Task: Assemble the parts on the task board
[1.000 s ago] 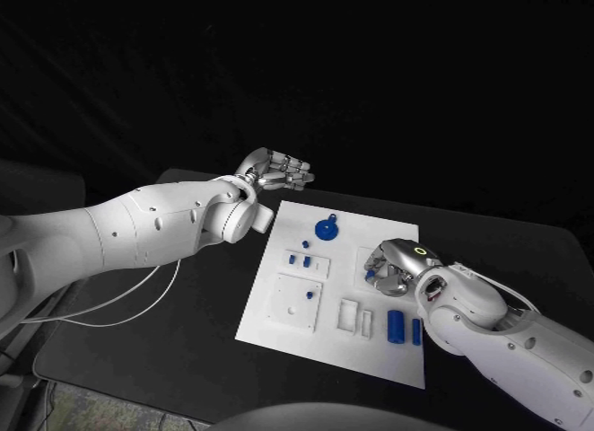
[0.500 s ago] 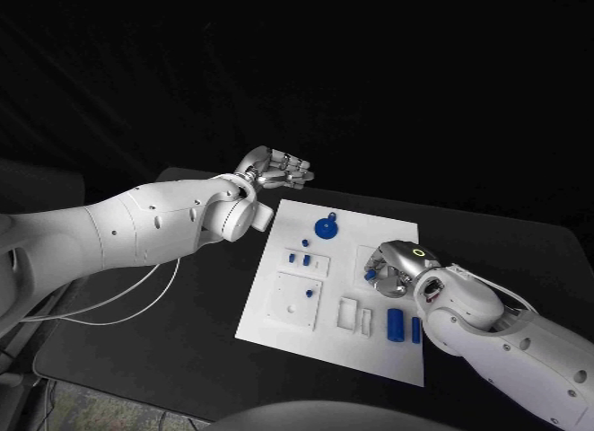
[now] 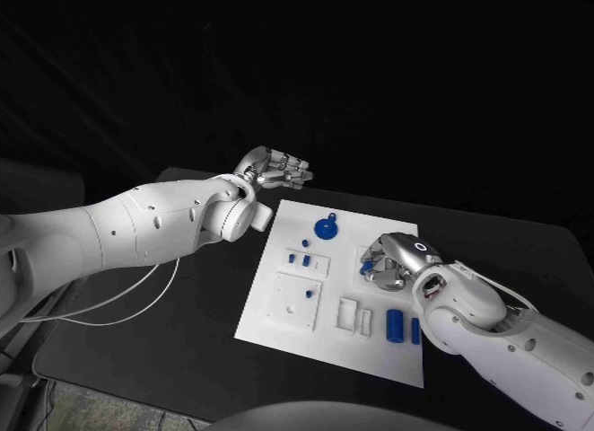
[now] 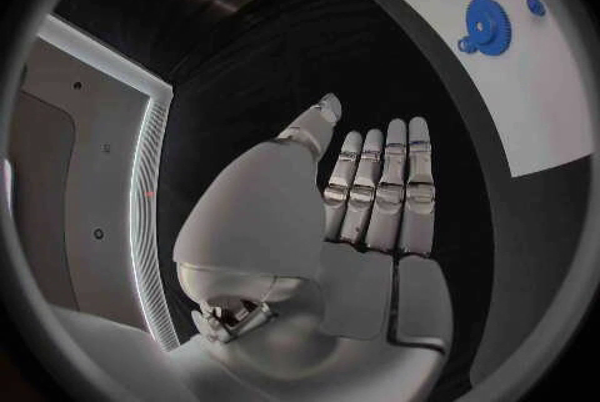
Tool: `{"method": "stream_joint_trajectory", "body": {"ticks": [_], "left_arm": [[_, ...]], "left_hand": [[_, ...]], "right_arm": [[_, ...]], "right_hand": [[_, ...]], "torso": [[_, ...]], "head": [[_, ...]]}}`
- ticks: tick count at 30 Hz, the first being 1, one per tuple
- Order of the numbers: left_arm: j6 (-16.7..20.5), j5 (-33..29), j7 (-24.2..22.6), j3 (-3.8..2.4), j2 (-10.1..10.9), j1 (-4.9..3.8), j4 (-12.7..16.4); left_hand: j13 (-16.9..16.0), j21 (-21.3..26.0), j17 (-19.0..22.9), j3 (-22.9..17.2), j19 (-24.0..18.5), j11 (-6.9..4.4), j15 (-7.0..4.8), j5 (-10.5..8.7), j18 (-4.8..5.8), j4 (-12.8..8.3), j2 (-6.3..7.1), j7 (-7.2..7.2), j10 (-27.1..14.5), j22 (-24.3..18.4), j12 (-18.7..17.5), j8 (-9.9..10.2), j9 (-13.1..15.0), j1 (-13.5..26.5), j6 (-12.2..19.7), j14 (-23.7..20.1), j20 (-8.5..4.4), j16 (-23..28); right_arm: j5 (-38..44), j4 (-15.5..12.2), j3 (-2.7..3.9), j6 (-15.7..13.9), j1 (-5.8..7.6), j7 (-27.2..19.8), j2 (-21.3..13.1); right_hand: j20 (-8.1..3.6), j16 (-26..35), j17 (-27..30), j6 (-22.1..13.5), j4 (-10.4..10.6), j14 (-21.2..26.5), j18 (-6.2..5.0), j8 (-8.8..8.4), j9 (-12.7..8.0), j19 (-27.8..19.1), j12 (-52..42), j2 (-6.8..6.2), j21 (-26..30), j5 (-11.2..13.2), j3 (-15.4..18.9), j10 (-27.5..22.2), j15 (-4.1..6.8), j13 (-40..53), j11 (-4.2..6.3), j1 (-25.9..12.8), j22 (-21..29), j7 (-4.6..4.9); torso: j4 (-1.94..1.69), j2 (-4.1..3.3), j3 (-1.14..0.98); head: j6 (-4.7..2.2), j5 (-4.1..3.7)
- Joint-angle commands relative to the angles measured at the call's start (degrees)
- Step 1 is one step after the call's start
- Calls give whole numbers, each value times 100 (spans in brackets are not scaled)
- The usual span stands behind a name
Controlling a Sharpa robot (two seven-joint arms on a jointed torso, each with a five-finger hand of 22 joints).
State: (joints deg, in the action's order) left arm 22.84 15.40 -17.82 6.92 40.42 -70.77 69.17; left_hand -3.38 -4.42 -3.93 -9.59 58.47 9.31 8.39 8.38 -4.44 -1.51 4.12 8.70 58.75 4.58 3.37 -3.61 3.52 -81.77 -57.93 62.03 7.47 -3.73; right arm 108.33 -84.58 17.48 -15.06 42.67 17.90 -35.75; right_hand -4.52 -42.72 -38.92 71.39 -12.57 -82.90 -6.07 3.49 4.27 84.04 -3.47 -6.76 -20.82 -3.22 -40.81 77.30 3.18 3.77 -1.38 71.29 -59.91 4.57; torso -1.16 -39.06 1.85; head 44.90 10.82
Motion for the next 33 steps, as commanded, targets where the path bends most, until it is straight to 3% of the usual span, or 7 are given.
{"method": "stream_joint_trajectory", "body": {"ticks": [1,9,15,18,22,27,33], "left_arm": [[-81,19,-53,-5,-14,-3,-6],[-115,19,-31,-5,-14,-4,-28],[-114,19,-29,-5,-29,-4,-49],[-103,19,-31,-5,-36,-4,-56],[-85,19,-30,-5,-51,-5,-68],[-62,19,-31,-5,-79,-5,-79],[-61,19,-31,-5,-127,-5,-91]], "left_hand": [[2,-17,-1,25,6,-11,5,-9,-33,-15,-58,-1,-28,-6,1,-21,4,-18,-41,-29,21,21],[2,-16,-2,22,2,-13,4,-11,-31,-21,-73,-27,-31,-6,0,-30,7,-14,-118,-27,21,21],[1,-18,-2,25,4,-12,5,-10,-31,-24,-67,-22,-34,-5,1,-18,5,-12,-111,-28,21,21],[1,-18,-2,25,4,-12,5,-10,-31,-24,-67,-22,-34,-5,1,-18,5,-12,-111,-28,21,21],[1,-19,-3,24,5,-17,2,-7,-32,-27,-63,-22,-22,-5,2,-21,6,-15,-108,-20,19,20],[2,-20,-2,29,7,-15,2,-10,-30,-18,-53,-12,-22,-4,1,-15,4,-7,-91,-19,19,21],[2,-20,-2,29,7,-15,2,-10,-30,-18,-53,-12,-22,-4,1,-15,4,-7,-91,-19,19,21]], "right_arm": [[-270,-150,66,-154,28,66,-44],[-667,-522,245,150,57,133,-120],[-790,-583,261,261,60,86,83],[-698,-579,212,290,65,52,254],[-544,-549,16,311,125,-6,500],[-360,-441,-368,321,232,-99,783],[-188,-298,-717,302,280,-201,1079]], "right_hand": [[-38,-9,-5,57,-26,-12,-103,18,0,159,2,34,17,-15,-6,59,44,-14,-1,-55,-16,8],[-61,-6,-8,82,-83,-12,-101,19,11,167,1,67,38,-161,24,87,66,-13,7,-96,-54,0],[-61,2,-5,77,-108,-13,-97,22,12,169,0,101,55,-170,68,81,65,-13,7,-107,-70,1],[-61,8,-1,72,-125,-13,-98,19,12,170,1,116,65,-196,85,79,66,-13,5,-111,-79,3],[-61,9,0,74,-135,-15,-98,20,12,173,1,121,69,-208,90,79,65,-14,5,-114,-84,2],[-61,8,1,76,-155,-16,-99,20,13,176,0,133,73,-199,99,83,66,-13,5,-115,-93,3],[-61,8,1,74,-171,-16,-99,18,13,178,2,143,76,-188,103,79,65,-14,4,-116,-102,3]], "torso": [[-5,1,4],[4,1,3],[1,1,1],[-1,-2,-2],[-18,-5,-6],[-13,-5,8],[-16,-7,6]], "head": [[1,2],[19,43],[36,107],[44,144],[58,178],[68,202],[88,234]]}}
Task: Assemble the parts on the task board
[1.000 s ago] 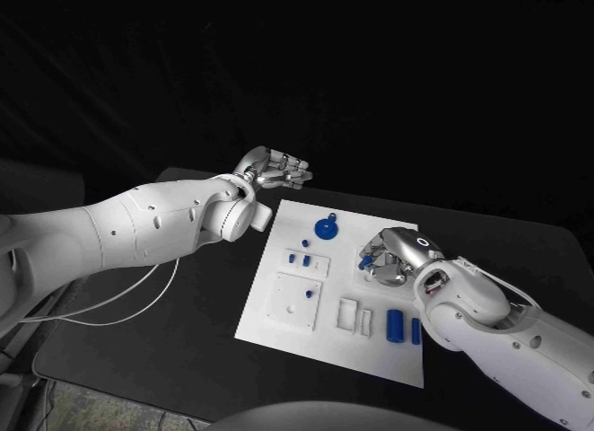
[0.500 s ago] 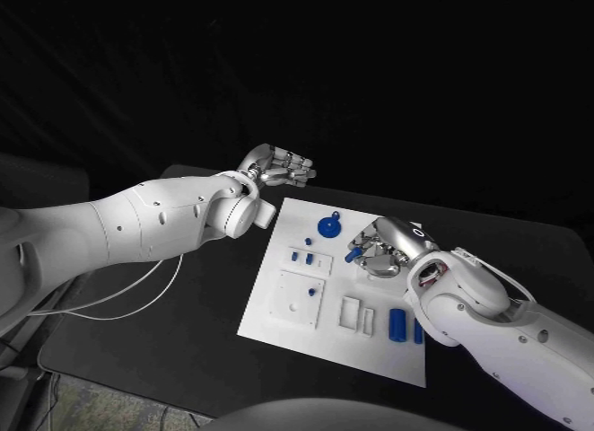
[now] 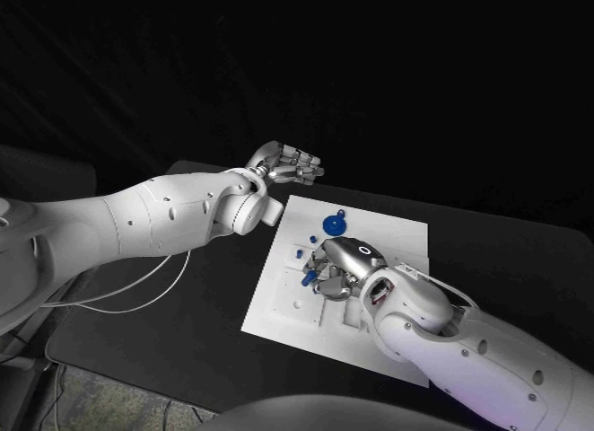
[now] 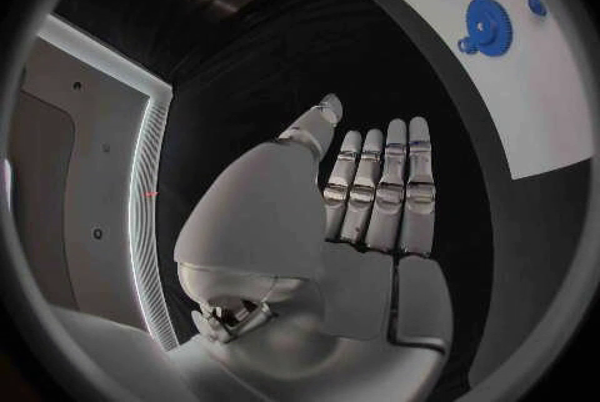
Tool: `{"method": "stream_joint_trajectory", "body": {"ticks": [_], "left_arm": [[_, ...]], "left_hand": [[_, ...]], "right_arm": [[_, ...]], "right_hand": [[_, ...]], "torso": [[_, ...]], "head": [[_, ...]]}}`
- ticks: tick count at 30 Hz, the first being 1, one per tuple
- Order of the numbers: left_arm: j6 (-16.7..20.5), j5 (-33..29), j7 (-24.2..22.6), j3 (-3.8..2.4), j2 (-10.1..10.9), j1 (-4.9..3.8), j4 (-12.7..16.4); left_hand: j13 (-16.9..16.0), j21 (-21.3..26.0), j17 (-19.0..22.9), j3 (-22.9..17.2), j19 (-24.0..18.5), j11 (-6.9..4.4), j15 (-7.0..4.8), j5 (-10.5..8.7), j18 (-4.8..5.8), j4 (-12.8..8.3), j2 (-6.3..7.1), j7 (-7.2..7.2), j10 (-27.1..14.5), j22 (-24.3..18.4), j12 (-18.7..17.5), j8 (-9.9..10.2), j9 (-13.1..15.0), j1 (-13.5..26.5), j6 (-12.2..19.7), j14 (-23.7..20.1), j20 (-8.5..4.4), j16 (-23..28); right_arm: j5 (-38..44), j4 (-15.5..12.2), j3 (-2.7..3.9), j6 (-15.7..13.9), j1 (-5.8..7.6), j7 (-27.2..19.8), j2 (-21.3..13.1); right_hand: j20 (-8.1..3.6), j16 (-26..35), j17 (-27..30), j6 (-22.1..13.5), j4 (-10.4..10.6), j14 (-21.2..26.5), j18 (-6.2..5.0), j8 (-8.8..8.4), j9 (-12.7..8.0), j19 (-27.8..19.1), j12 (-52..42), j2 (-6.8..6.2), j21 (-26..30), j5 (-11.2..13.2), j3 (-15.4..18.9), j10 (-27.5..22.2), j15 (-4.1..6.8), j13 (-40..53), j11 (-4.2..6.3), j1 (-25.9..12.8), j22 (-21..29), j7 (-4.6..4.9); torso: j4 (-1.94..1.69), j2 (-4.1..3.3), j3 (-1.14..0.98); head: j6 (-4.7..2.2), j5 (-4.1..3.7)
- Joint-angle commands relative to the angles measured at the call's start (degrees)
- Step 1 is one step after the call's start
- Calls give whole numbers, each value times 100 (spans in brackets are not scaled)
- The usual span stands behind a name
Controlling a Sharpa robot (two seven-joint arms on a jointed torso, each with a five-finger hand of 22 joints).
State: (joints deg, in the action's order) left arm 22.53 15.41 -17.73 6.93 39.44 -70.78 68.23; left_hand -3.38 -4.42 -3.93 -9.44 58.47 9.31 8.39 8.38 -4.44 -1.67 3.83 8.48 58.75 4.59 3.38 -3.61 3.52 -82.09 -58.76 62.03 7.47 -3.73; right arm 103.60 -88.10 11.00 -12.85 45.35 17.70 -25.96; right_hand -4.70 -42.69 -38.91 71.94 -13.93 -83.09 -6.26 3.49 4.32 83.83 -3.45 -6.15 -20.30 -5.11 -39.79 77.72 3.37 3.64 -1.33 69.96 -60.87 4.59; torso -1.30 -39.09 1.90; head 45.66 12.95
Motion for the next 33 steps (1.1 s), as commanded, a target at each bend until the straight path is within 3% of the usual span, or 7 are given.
{"method": "stream_joint_trajectory", "body": {"ticks": [1,7,12,24,33], "left_arm": [[-31,17,-40,-6,-36,-4,1],[-34,17,-40,-6,-52,-3,-2],[-39,17,-34,-6,-51,-3,-5],[-53,17,-20,-6,-46,-3,-10],[-58,17,-13,-6,-44,-3,-10]], "left_hand": [[2,-20,-2,13,7,-14,2,-9,-30,-1,-24,9,-22,-5,0,-16,4,24,-6,-19,19,21],[2,-18,-2,10,5,-13,3,-7,-29,7,-24,12,-24,-6,1,-20,5,25,4,-22,20,21],[2,-18,-2,10,5,-13,3,-7,-29,7,-24,12,-24,-6,1,-20,5,25,4,-22,20,21],[2,-18,-2,10,5,-13,3,-7,-29,7,-24,12,-24,-6,1,-20,5,25,4,-22,20,21],[2,-15,-2,12,1,-10,7,-8,-29,15,-22,14,-35,-8,-1,-21,5,28,14,-31,23,22]], "right_arm": [[303,81,-111,84,14,-197,141],[350,312,-319,132,22,-246,311],[386,430,-435,184,23,-252,362],[498,471,-552,304,23,-223,390],[603,484,-587,185,23,-59,400]], "right_hand": [[-42,5,-1,18,-35,3,-81,18,7,199,-1,82,24,1,1,38,47,0,-1,17,-6,2],[-42,4,0,19,-50,2,-82,18,7,202,-1,92,24,-13,7,40,47,0,0,8,-17,1],[-42,5,2,15,-61,3,-83,19,7,202,-1,99,27,-23,10,37,47,0,-1,3,-23,3],[-40,4,4,13,-92,6,-83,17,6,197,-1,116,34,-44,34,35,45,0,-2,-13,-46,4],[-40,3,5,15,-113,7,-86,18,6,199,-2,127,36,-39,36,36,45,0,-2,-14,-67,3]], "torso": [[0,-3,-3],[0,3,-2],[14,-1,-7],[17,1,-11],[15,-2,-11]], "head": [[15,28],[26,58],[44,86],[70,89],[74,91]]}}
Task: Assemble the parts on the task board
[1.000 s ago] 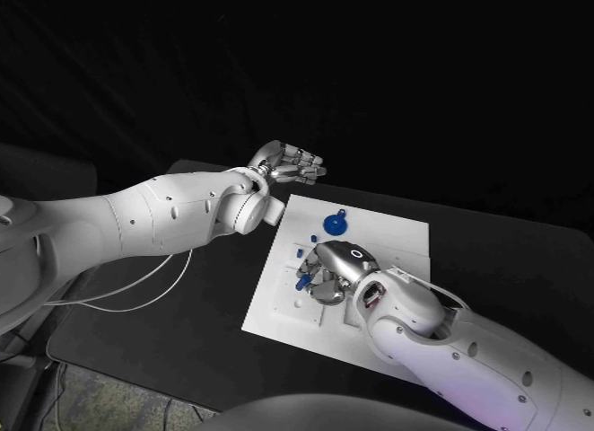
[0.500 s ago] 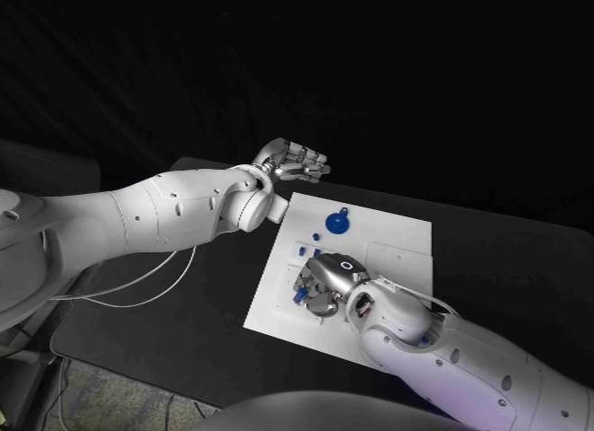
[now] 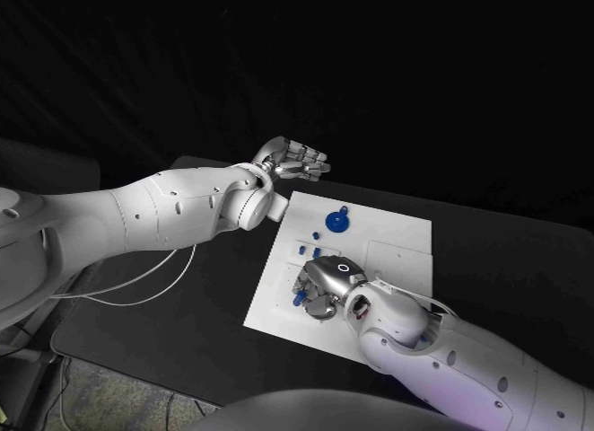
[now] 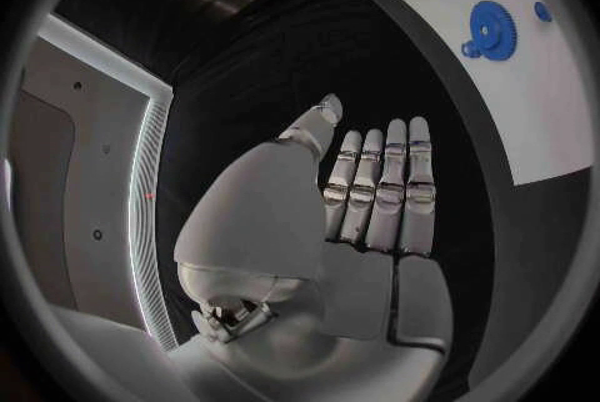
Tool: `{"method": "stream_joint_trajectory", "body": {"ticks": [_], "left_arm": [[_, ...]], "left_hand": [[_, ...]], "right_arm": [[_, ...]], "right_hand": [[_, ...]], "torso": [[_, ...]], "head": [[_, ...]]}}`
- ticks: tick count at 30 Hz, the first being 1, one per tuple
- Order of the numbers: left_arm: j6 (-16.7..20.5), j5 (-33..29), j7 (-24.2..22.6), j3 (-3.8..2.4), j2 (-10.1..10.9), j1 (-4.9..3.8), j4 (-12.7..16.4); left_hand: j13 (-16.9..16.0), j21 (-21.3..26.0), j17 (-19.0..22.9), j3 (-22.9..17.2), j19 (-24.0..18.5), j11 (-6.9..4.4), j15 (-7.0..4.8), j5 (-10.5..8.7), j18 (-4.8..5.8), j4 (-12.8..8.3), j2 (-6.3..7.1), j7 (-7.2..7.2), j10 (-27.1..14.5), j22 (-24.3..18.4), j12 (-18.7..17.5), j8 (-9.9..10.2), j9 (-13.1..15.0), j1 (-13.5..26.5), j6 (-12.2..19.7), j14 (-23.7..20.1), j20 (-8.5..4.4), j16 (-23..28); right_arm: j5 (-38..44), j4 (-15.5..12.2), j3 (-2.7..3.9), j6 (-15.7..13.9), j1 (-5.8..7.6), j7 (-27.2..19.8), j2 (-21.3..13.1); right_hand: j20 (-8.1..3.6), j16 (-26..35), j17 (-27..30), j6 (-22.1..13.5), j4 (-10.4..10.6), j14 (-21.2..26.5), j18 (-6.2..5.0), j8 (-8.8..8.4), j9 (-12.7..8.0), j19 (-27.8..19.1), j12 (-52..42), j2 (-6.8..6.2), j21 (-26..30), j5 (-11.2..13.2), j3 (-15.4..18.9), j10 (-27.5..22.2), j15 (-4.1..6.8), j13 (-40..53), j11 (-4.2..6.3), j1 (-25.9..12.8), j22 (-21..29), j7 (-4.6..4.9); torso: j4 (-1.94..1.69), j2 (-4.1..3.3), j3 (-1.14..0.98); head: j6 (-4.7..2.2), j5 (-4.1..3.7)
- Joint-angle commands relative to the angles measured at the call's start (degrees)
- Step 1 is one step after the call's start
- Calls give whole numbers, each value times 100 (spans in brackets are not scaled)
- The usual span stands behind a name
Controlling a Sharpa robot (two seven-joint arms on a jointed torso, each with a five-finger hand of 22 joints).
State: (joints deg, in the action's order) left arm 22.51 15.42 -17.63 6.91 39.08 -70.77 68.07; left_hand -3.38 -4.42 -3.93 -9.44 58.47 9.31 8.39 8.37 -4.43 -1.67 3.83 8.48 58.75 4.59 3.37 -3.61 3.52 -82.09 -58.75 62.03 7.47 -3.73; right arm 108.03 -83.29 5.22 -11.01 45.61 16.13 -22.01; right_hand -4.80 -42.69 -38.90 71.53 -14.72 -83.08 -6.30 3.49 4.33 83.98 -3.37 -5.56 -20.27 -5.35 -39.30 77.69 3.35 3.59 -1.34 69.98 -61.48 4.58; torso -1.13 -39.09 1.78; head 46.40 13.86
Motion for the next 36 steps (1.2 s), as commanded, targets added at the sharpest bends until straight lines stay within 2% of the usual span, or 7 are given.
{"method": "stream_joint_trajectory", "body": {"ticks": [1,20,31,36], "left_arm": [[-56,16,-23,-4,-7,-4,7],[-70,16,-12,-4,6,-4,11],[-73,16,-8,-4,-1,-4,8],[-75,16,-7,-4,-7,-4,7]], "left_hand": [[2,-15,-2,12,1,-10,6,-8,-30,15,-23,14,-35,-8,-1,-21,5,29,13,-31,23,22],[2,-14,-2,15,-2,-8,8,-8,-30,21,-18,17,-39,-9,1,-19,5,30,23,-33,25,21],[2,-14,-2,15,-2,-8,8,-8,-30,21,-18,17,-39,-9,1,-19,5,30,23,-33,25,21],[2,-14,-2,15,-2,-8,8,-8,-30,21,-18,17,-39,-9,1,-19,5,30,23,-33,25,21]], "right_arm": [[171,2,-9,-12,-4,122,4],[234,-40,-13,-97,-19,292,-20],[281,-28,-14,128,-23,260,0],[426,5,-66,201,-23,363,43]], "right_hand": [[-31,2,4,61,-40,5,-83,20,6,185,-9,66,33,-9,-17,41,48,5,-1,-14,-11,1],[-32,-2,4,66,-46,4,-86,18,6,189,-9,62,36,11,-33,48,48,5,1,-13,-32,1],[-31,-6,4,66,-48,7,-86,18,5,185,-8,60,43,15,-31,44,47,4,-1,-12,-44,2],[-30,-6,6,61,-53,9,-85,18,4,182,-8,63,48,26,-25,39,45,4,-2,-2,-52,3]], "torso": [[-2,-3,1],[-3,-2,1],[0,1,6],[-7,0,2]], "head": [[1,-1],[13,7],[28,15],[29,6]]}}
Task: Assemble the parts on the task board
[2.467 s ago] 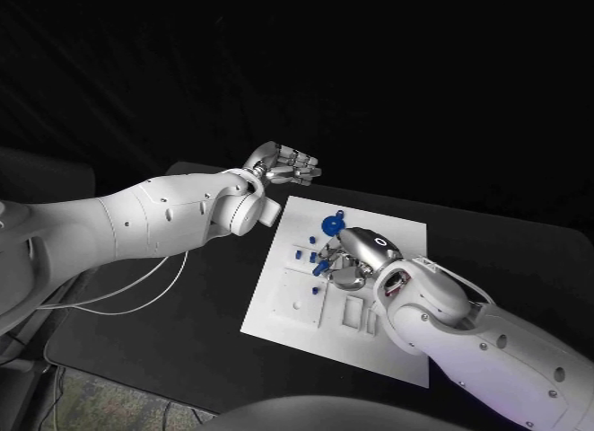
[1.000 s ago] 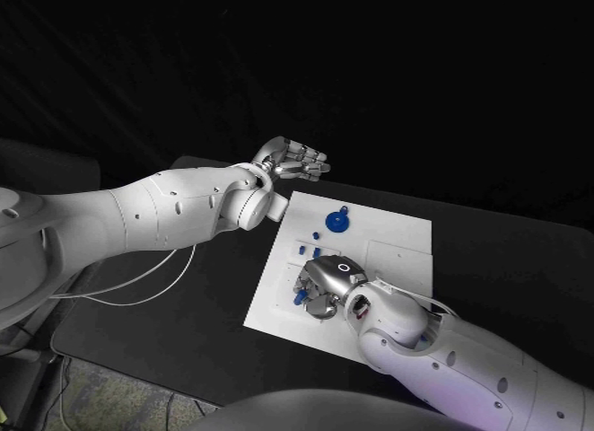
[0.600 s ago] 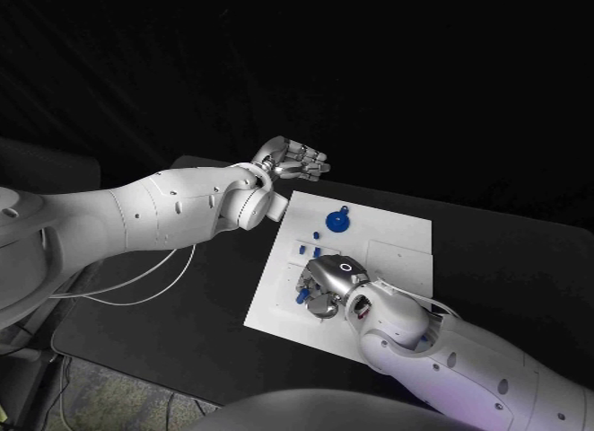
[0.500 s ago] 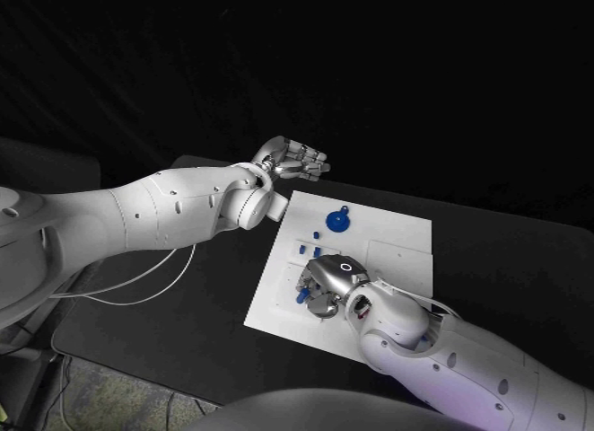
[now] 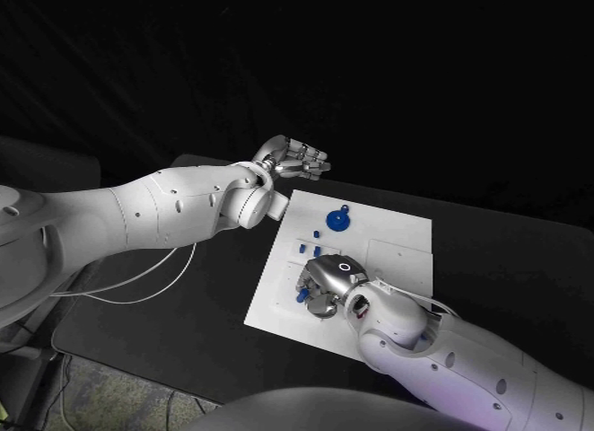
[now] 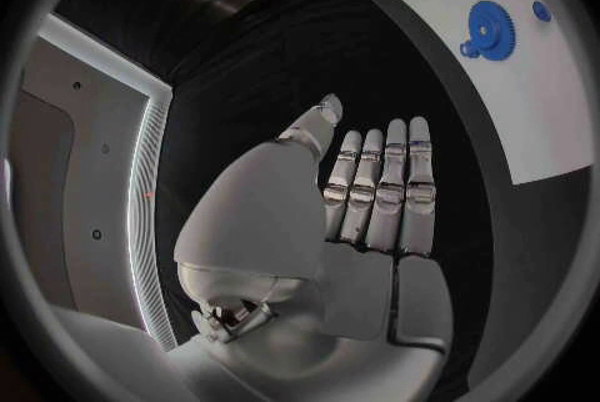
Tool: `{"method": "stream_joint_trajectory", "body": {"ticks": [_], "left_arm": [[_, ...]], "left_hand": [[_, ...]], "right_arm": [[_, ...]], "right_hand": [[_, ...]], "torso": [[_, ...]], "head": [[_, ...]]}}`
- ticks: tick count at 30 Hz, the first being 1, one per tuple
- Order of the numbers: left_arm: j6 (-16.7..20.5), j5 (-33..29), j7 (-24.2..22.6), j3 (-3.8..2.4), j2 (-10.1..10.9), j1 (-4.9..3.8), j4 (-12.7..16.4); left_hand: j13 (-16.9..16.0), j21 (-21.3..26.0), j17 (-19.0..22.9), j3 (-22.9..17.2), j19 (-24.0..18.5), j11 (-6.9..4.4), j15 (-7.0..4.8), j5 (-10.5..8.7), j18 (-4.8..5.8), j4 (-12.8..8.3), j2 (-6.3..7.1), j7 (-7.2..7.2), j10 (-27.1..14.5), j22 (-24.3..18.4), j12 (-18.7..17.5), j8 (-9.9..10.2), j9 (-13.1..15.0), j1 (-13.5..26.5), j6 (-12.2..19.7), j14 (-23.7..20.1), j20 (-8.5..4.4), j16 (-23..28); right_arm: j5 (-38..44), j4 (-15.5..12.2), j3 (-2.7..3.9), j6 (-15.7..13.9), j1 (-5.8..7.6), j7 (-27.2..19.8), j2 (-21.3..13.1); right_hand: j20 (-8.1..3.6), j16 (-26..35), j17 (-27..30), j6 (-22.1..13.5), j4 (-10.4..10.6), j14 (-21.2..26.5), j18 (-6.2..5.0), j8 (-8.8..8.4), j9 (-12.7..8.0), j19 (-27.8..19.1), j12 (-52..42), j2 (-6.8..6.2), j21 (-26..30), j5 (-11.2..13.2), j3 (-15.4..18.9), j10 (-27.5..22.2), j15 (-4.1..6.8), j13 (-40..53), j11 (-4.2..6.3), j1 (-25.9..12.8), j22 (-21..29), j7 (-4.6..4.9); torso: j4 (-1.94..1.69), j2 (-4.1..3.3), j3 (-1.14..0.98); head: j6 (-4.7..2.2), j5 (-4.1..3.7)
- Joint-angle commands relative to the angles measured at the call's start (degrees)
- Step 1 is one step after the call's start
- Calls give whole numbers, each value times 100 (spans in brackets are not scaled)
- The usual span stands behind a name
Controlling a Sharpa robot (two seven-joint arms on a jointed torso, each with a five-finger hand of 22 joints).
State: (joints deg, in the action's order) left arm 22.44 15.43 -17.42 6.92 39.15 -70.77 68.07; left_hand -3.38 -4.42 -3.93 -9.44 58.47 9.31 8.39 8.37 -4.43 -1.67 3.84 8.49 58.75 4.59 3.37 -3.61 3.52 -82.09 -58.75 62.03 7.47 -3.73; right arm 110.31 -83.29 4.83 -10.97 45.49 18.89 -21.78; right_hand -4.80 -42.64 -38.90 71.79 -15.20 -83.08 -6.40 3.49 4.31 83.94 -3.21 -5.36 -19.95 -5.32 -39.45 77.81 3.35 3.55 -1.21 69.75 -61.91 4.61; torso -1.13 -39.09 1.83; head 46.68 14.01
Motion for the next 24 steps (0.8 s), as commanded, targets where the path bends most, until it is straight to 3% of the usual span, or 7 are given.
{"method": "stream_joint_trajectory", "body": {"ticks": [1,8,14,22,24], "left_arm": [[-69,16,-27,-5,-14,-4,6],[-75,16,-21,-5,-20,-4,2],[-79,16,-15,-5,-20,-4,1],[-89,16,-5,-5,-15,-4,3],[-91,16,-3,-5,-13,-4,3]], "left_hand": [[2,-14,-2,15,-2,-8,8,-8,-30,20,-18,17,-39,-9,1,-19,5,30,23,-33,25,21],[2,-14,-2,15,-2,-8,8,-8,-30,20,-18,17,-39,-9,1,-19,5,30,23,-33,25,21],[1,-11,-2,19,-8,-5,12,-10,-32,28,-13,19,-50,-12,1,-22,6,20,28,-43,30,22],[1,-9,-1,23,-11,-2,15,-16,-31,31,-8,21,-60,-13,1,-22,6,21,33,-54,33,22],[1,-9,-1,23,-11,-2,15,-16,-31,31,-8,21,-60,-13,1,-22,6,21,33,-54,33,22]], "right_arm": [[221,9,-49,209,-11,128,29],[283,14,-147,208,-11,308,75],[234,23,-181,127,-10,330,97],[131,32,-197,-147,-10,283,79],[111,23,-199,-238,-10,262,64]], "right_hand": [[-30,-10,6,34,-5,9,-75,18,5,186,-25,44,16,23,-11,27,46,9,-16,21,-9,0],[-25,-2,14,15,-2,16,-74,15,0,174,-23,44,26,37,-14,7,40,8,-23,30,-27,7],[8,7,32,-100,28,11,-77,15,-20,166,-24,-8,54,-10,63,-122,3,5,-58,11,-38,39],[167,18,79,-843,89,43,-155,7,-65,179,-19,-464,195,-85,433,-935,-171,-10,-302,-85,74,210],[204,30,106,-971,75,81,-197,7,-64,176,-23,-562,248,-81,589,-1178,-203,-9,-357,-27,122,213]], "torso": [[-8,0,-3],[-3,1,2],[-4,2,3],[-2,1,2],[0,1,1]], "head": [[4,-9],[11,-11],[13,-9],[13,-8],[14,-8]]}}
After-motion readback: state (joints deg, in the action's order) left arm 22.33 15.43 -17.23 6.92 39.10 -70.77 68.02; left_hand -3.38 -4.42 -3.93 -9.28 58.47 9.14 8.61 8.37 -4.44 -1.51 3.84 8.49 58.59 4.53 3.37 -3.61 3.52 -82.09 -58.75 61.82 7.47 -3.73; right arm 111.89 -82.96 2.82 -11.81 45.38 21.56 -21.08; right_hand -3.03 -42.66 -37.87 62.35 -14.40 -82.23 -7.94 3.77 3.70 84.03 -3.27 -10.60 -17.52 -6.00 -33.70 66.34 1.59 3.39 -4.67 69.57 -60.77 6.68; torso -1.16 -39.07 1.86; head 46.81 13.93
